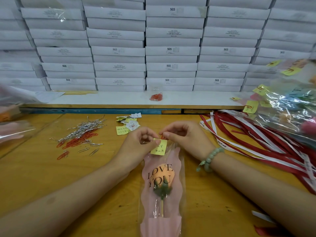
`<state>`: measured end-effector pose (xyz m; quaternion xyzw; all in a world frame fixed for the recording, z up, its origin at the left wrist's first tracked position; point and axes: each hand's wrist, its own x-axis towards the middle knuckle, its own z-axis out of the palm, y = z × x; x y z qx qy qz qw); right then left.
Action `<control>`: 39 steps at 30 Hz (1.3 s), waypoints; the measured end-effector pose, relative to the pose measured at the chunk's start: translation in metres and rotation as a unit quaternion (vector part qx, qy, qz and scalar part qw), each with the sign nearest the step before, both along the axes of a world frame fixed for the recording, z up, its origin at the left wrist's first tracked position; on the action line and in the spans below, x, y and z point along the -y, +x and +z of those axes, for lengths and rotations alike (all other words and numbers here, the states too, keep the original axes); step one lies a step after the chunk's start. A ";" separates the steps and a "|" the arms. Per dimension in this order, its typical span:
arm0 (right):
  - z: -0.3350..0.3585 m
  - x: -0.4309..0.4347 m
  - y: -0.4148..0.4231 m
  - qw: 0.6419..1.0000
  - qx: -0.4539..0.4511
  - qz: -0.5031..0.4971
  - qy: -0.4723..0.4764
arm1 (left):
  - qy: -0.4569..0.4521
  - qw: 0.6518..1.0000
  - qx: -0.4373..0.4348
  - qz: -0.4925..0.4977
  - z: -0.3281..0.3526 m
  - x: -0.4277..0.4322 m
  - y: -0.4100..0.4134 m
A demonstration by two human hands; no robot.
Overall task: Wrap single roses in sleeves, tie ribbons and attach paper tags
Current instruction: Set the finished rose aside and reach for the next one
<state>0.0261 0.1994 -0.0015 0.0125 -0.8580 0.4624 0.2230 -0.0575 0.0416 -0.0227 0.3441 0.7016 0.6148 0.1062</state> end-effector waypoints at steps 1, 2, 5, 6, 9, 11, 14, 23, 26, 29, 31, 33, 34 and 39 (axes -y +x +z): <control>0.000 0.000 0.000 1.000 -0.001 0.002 0.001 | 0.000 1.000 0.002 -0.001 0.000 0.000 0.000; 0.000 0.000 0.000 1.000 -0.001 0.004 0.000 | 0.000 1.000 0.004 -0.002 0.000 0.000 0.000; 0.000 -0.001 0.000 1.000 0.002 0.006 -0.009 | 0.004 1.000 0.010 -0.006 0.001 0.000 -0.001; 0.000 -0.001 0.000 1.000 0.004 0.007 -0.010 | 0.007 1.000 0.009 -0.006 0.001 0.000 0.000; 0.000 -0.001 0.000 1.000 -0.001 0.001 -0.001 | 0.012 1.000 0.004 0.000 0.001 0.001 0.000; 0.000 0.000 0.001 1.000 -0.009 -0.009 0.000 | 0.005 1.000 0.003 0.004 0.002 0.001 0.000; 0.000 0.001 0.001 0.999 -0.022 -0.017 -0.017 | 0.001 1.000 0.004 0.002 0.001 0.002 0.000; 0.002 0.003 0.002 0.999 -0.035 -0.035 -0.015 | 0.015 1.000 0.007 -0.006 0.000 0.001 -0.001; 0.001 0.003 0.002 0.999 -0.033 -0.034 -0.008 | 0.020 1.000 0.012 -0.006 0.000 0.001 -0.001; 0.001 0.003 0.003 0.999 -0.027 -0.030 -0.014 | 0.019 1.000 0.012 -0.006 0.001 0.001 0.000; 0.001 0.003 0.003 0.999 -0.029 -0.033 -0.029 | 0.018 1.000 0.011 -0.008 0.001 0.001 0.000; 0.001 0.002 0.002 0.997 -0.040 -0.053 -0.040 | 0.014 1.000 0.011 -0.009 0.001 0.001 0.000; 0.001 0.001 0.002 0.996 -0.049 -0.066 -0.041 | 0.010 1.000 0.008 -0.008 0.001 0.001 0.000; 0.002 0.001 0.003 0.996 -0.044 -0.068 -0.040 | 0.007 1.000 0.007 -0.009 0.001 0.001 0.000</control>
